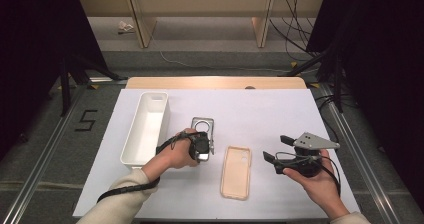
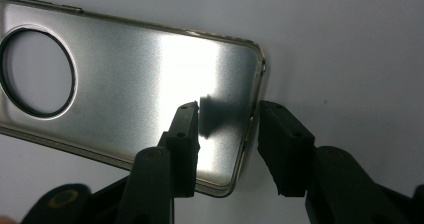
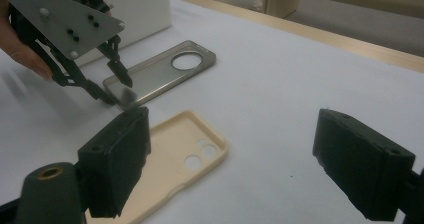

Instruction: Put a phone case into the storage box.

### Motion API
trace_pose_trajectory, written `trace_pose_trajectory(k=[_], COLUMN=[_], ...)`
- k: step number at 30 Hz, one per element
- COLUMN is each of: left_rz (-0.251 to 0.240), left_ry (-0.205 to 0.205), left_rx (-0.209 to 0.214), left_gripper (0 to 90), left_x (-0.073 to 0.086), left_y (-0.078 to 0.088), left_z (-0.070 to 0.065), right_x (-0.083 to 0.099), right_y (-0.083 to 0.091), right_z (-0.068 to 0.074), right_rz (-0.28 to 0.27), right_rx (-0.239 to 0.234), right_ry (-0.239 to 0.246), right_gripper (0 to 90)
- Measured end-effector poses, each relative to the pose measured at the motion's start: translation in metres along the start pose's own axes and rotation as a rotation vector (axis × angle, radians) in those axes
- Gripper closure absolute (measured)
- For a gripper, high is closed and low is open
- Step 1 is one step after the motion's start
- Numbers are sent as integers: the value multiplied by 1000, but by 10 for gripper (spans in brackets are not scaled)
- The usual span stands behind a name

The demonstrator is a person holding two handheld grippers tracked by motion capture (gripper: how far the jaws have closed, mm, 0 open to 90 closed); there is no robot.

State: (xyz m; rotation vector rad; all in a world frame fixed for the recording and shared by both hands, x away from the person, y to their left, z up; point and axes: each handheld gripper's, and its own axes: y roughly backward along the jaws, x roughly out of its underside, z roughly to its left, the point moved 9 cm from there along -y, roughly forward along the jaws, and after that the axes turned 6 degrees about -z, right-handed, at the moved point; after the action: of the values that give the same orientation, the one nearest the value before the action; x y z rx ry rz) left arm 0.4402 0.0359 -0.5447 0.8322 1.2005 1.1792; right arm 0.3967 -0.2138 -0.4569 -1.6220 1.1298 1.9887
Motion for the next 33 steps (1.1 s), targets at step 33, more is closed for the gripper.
trace_pose_trajectory(k=[33], left_rz=[68], left_ry=[-110], left_rx=[10], left_gripper=[841], left_x=[-3], left_y=[0], left_z=[-7], right_x=[0], right_y=[0], right_z=[0], right_rz=[0], right_rx=[-1], right_ry=[0], right_gripper=[164])
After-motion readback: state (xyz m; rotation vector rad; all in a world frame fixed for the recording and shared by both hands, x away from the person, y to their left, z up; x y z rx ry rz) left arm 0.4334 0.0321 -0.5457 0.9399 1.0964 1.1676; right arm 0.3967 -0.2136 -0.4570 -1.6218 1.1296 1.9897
